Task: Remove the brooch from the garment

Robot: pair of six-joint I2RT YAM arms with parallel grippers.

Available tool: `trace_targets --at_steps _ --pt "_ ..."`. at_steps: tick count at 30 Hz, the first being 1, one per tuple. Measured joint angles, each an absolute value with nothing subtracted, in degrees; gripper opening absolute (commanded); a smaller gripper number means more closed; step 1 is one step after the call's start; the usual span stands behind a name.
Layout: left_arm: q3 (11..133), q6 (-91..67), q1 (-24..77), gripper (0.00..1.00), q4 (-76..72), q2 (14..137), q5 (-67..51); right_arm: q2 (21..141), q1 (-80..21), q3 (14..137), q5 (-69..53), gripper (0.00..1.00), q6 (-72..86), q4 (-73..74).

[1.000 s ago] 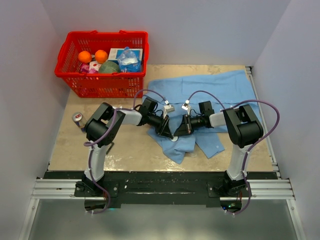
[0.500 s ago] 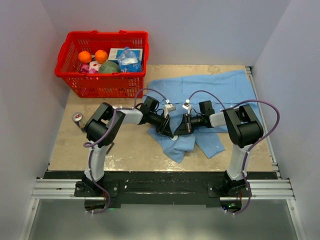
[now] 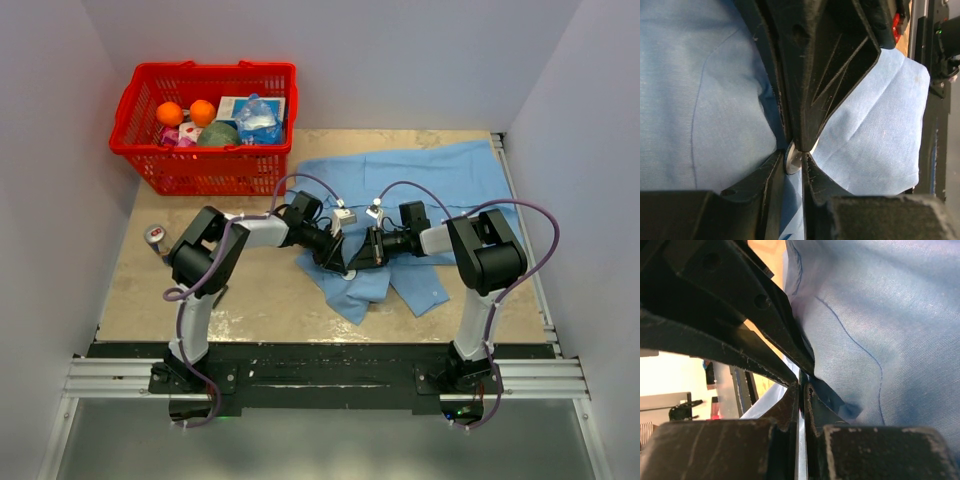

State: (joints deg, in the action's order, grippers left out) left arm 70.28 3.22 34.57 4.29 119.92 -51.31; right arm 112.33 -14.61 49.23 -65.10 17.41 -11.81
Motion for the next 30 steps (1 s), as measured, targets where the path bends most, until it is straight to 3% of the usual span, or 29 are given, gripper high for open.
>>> trace_targets --at_steps 25,30 --pt "69.9 18.6 36.8 0.3 8.2 117.0 -46.8 112.3 -14.6 49.3 -64.6 0.0 19.4 -11.6" --pt "67.9 18.1 36.9 0.38 5.8 115.8 -46.9 112.3 -14.7 49.6 -64.6 0.0 18.4 -10.7"
